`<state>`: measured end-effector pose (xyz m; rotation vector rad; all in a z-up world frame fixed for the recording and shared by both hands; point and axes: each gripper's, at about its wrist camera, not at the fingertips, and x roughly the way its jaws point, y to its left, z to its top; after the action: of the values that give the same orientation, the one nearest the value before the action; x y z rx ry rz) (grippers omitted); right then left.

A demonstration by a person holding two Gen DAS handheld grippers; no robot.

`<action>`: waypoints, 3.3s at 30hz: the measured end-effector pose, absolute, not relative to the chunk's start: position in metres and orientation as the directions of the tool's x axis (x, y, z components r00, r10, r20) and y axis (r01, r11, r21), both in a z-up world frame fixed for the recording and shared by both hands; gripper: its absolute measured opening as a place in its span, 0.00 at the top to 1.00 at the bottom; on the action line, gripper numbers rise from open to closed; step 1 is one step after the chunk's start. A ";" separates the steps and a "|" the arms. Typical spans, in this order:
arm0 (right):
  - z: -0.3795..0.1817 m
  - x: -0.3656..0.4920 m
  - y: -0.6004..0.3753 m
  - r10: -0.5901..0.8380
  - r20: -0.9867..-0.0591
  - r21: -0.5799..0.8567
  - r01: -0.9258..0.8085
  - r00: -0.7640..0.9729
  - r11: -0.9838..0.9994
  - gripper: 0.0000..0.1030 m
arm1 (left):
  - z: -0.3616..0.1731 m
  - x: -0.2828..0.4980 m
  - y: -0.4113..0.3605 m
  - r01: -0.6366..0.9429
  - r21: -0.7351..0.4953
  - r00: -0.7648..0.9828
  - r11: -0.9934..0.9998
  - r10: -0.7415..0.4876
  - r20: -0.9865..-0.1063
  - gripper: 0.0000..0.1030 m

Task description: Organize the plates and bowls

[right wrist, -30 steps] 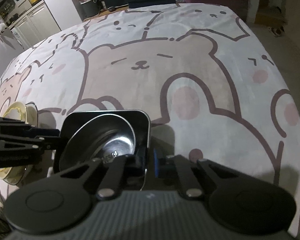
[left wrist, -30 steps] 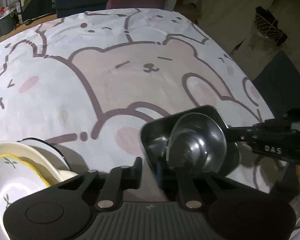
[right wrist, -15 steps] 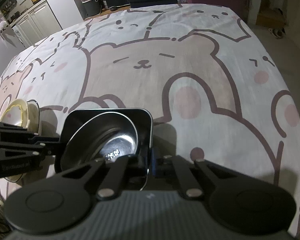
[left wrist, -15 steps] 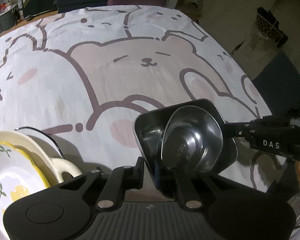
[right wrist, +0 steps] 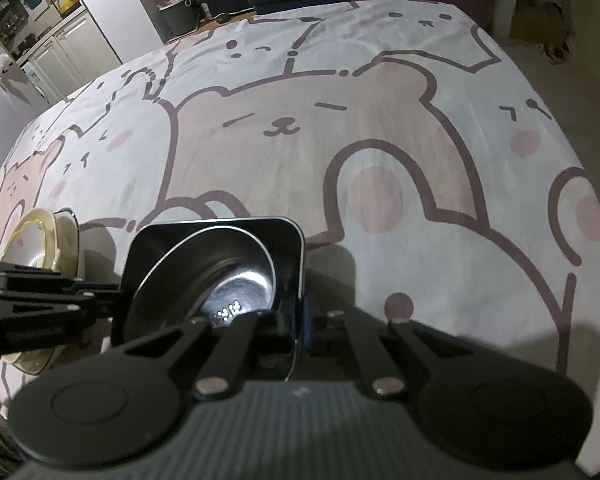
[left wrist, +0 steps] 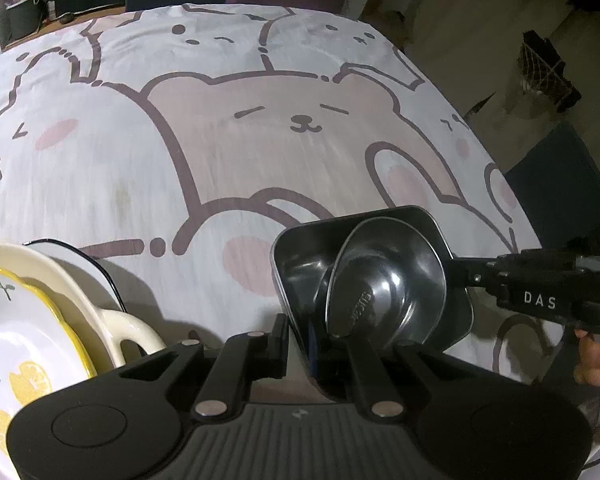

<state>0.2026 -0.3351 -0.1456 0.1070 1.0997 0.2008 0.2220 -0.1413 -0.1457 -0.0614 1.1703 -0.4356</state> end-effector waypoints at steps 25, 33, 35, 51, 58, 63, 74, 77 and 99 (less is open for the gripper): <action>-0.124 0.191 -0.337 0.224 -0.833 0.223 -0.063 0.507 0.973 0.96 | -0.124 0.224 -0.127 0.258 -0.342 0.366 0.904 -0.419 -0.831 0.92; -0.129 0.193 -0.335 0.206 -0.853 0.208 -0.050 0.480 0.977 0.96 | -0.131 0.222 -0.131 0.259 -0.346 0.345 0.902 -0.421 -0.839 0.93; -0.133 0.194 -0.334 0.190 -0.867 0.191 -0.045 0.461 0.981 0.96 | -0.134 0.222 -0.133 0.257 -0.341 0.343 0.904 -0.416 -0.842 0.93; -0.153 0.198 -0.358 0.243 -0.871 0.289 0.045 0.427 0.956 0.95 | -0.151 0.227 -0.134 0.225 -0.384 0.342 0.895 -0.442 -0.829 0.92; -0.155 0.200 -0.358 0.252 -0.876 0.292 0.035 0.412 0.956 0.95 | -0.154 0.229 -0.128 0.188 -0.428 0.321 0.884 -0.467 -0.824 0.92; -0.152 0.197 -0.356 0.246 -0.873 0.277 0.013 0.420 0.961 0.96 | -0.149 0.229 -0.127 0.180 -0.429 0.326 0.885 -0.465 -0.823 0.92; -0.112 0.187 -0.346 0.255 -0.817 0.287 -0.020 0.517 0.958 0.96 | -0.100 0.222 -0.104 0.182 -0.447 0.443 0.876 -0.478 -0.758 0.92; -0.097 0.187 -0.336 0.269 -0.794 0.294 -0.043 0.546 0.955 0.96 | -0.084 0.218 -0.090 0.178 -0.448 0.481 0.876 -0.474 -0.738 0.92; -0.054 0.198 -0.211 0.451 -0.691 0.379 -0.248 0.565 0.892 0.94 | -0.041 0.177 0.048 -0.001 -0.500 0.643 0.866 -0.383 -0.663 0.92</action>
<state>0.1975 -0.2114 -0.0542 0.2511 0.8803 0.4158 0.1765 0.0483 -0.0414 -0.4905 0.8518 -0.2278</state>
